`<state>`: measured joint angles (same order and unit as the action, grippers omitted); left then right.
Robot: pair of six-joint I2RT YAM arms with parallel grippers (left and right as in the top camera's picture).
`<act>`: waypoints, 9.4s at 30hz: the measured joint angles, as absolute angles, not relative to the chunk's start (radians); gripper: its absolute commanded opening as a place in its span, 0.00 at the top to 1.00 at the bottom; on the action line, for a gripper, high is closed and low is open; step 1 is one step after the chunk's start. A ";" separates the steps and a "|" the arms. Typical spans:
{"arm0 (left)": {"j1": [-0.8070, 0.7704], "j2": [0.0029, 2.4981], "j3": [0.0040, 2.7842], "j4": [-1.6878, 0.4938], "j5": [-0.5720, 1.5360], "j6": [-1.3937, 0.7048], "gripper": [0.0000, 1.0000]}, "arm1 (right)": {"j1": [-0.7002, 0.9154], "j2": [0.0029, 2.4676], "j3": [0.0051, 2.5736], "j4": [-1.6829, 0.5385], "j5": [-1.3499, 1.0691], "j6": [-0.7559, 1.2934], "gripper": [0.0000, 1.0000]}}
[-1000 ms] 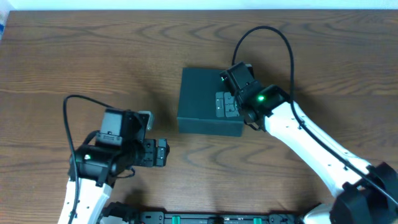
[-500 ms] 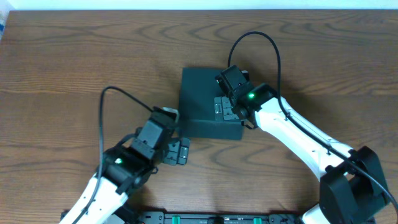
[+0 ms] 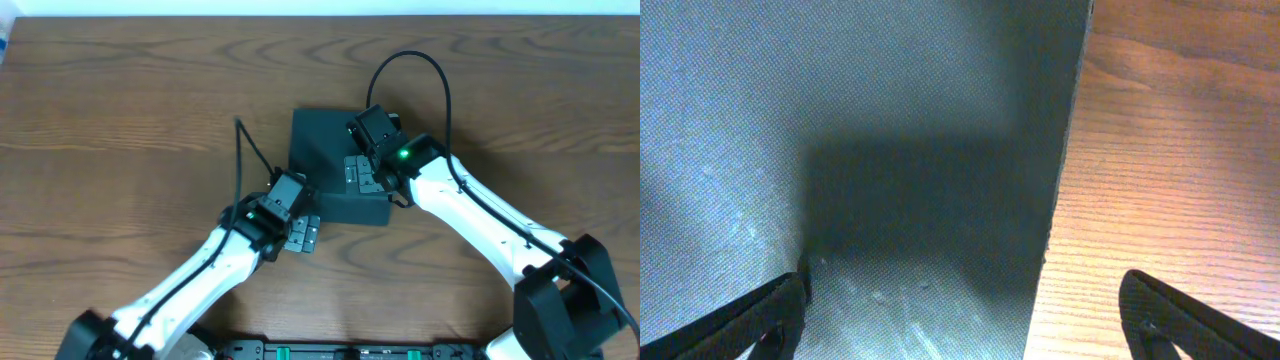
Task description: Pack container
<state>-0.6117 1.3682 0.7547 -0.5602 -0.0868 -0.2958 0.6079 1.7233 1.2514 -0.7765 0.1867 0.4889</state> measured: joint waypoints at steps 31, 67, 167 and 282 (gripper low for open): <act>-0.617 1.589 0.754 -0.271 -0.210 -0.311 0.04 | 0.608 1.724 1.251 -0.775 0.183 0.489 0.01; -0.256 1.316 0.776 -0.380 -0.224 -0.315 0.04 | 0.515 1.449 1.245 -0.934 0.238 0.567 0.01; -0.262 1.489 0.783 -0.093 -0.204 -0.316 0.04 | 0.314 1.710 1.233 -0.840 0.130 0.523 0.01; -0.312 1.266 1.271 -0.804 -0.255 -0.215 0.05 | 0.346 0.955 1.126 -0.876 0.231 0.361 0.01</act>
